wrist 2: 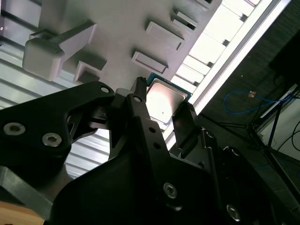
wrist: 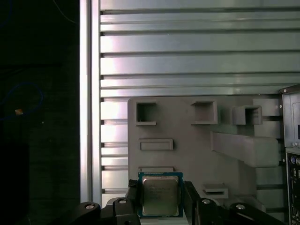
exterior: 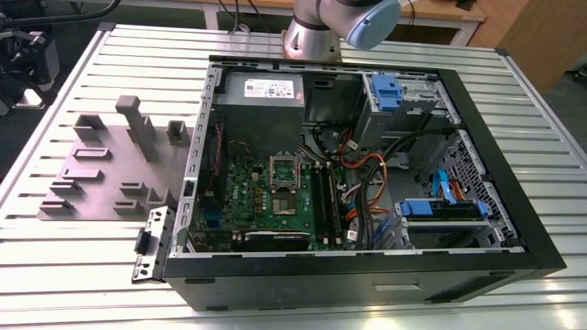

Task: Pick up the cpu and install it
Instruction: 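Pick up the cpu and move it towards the insertion slot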

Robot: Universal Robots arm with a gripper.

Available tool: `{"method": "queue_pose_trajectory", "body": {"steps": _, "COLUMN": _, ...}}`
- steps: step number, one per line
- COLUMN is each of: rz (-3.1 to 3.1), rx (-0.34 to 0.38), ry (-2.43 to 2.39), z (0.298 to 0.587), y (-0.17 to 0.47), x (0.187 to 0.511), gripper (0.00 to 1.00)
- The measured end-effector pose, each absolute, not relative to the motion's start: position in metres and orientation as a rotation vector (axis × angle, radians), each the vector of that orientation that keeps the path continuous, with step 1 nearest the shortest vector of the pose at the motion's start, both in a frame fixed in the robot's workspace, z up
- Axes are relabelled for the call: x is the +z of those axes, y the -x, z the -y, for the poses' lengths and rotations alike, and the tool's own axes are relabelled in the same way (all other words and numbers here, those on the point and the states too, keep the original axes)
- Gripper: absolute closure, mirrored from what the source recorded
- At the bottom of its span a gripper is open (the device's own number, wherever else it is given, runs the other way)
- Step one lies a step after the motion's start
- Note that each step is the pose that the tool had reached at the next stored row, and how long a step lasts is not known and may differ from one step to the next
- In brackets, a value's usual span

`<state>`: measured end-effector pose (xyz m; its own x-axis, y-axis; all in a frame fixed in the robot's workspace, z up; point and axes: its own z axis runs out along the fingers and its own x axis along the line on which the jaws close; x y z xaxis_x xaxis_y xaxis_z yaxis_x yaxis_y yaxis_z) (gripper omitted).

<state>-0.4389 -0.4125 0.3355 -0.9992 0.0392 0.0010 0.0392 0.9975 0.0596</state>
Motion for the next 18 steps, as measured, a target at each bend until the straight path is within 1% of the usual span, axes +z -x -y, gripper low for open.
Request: {"method": "queue_pose_trajectory", "body": {"steps": 18, "rz": -3.139, "rx": 0.095, "ry": -0.062, "z": 0.4125, "y": 0.4388, "x": 0.3409, "gripper": 0.53}}
